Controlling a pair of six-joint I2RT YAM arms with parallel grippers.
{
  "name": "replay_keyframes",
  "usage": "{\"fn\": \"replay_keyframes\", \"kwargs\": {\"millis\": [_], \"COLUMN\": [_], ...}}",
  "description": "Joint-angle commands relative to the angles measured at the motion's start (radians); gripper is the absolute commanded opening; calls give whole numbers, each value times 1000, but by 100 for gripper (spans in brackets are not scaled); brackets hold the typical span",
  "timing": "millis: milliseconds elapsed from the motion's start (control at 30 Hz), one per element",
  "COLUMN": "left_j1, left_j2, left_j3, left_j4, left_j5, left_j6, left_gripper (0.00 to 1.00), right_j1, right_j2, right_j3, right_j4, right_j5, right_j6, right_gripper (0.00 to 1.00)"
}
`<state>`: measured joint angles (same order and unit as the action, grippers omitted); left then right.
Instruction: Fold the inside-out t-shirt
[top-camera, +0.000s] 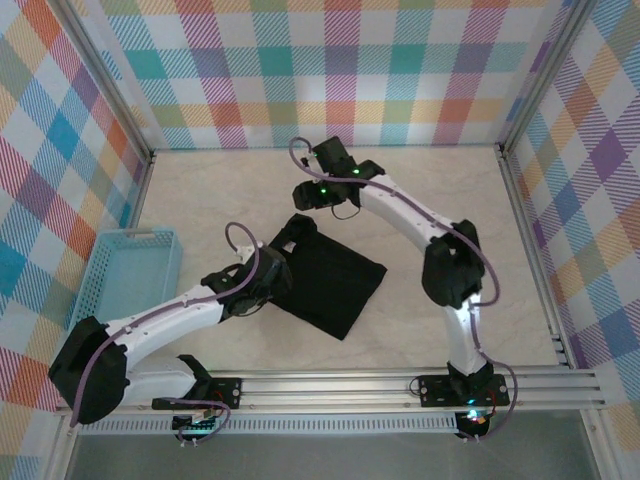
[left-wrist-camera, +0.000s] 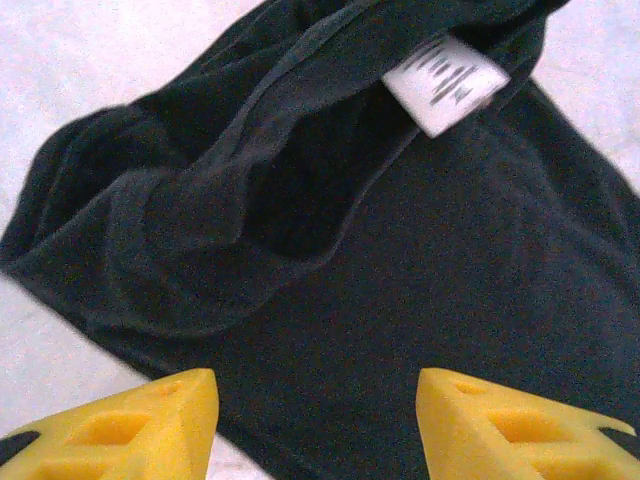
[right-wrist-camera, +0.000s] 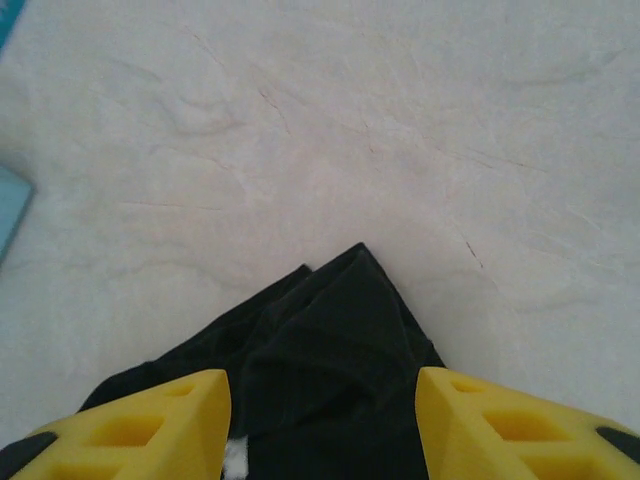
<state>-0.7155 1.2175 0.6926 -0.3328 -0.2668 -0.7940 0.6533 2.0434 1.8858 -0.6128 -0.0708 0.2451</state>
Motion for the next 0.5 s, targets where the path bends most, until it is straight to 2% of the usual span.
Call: {"fn": "replay_keyframes", "kwargs": {"millis": [0, 133, 300, 467], "left_j1": [57, 133, 277, 355], "left_j2": [75, 167, 262, 364], "left_j3": [41, 87, 99, 122], "left_j4": [64, 63, 33, 31], "left_j5": [68, 45, 84, 127], "left_j6": [56, 81, 89, 100], "left_gripper": [55, 54, 52, 50], "right_j1": [-13, -18, -41, -70], "right_j2": [-54, -110, -163, -216], "right_j3": [-148, -326, -544, -737], "right_j4": [43, 102, 150, 181], "right_j5": [9, 8, 79, 102], "right_j6": [-11, 24, 97, 192], "right_gripper": [51, 49, 50, 49]}}
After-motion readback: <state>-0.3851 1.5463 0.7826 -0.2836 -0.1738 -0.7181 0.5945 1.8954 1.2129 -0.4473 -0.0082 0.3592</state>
